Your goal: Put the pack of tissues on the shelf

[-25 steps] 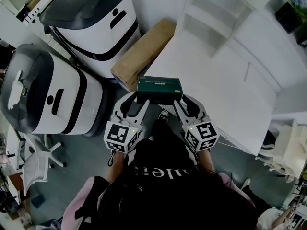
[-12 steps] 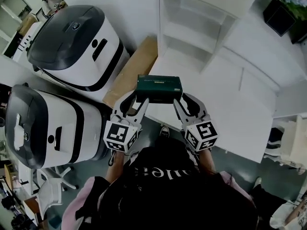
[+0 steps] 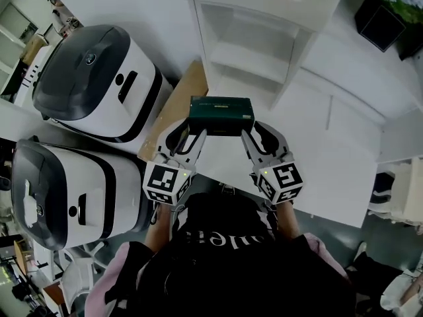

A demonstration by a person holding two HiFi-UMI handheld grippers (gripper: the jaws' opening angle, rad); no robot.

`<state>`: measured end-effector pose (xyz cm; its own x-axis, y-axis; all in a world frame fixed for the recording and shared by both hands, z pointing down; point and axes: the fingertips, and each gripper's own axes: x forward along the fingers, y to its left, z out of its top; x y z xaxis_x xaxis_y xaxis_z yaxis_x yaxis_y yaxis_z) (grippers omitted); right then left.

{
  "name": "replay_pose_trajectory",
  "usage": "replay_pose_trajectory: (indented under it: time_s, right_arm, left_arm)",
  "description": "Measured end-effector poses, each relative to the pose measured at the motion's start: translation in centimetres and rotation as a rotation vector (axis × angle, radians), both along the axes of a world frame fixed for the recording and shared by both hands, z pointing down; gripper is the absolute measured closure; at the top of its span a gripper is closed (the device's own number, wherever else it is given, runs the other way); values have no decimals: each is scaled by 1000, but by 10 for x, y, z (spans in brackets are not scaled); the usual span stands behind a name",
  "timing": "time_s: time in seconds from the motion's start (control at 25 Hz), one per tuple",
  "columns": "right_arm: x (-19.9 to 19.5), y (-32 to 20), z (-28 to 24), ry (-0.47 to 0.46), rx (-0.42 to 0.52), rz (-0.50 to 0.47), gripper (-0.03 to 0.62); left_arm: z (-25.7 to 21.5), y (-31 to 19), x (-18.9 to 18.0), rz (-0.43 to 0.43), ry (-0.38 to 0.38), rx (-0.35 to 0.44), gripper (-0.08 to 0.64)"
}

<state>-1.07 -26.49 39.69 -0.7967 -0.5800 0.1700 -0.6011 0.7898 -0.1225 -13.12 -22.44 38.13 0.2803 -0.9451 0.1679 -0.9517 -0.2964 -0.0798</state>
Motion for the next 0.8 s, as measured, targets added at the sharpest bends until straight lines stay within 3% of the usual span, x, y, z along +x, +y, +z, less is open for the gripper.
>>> replay_pose_trajectory:
  time_s: [0.32,0.8]
  right_arm:
    - [12,-28,-13,21,48,83,442]
    - [17,-64,-26,52,71,251,442]
  left_arm:
    - [-7,-36,9,69,13,19,377]
    - [-15,-91,11,240,12,37,377]
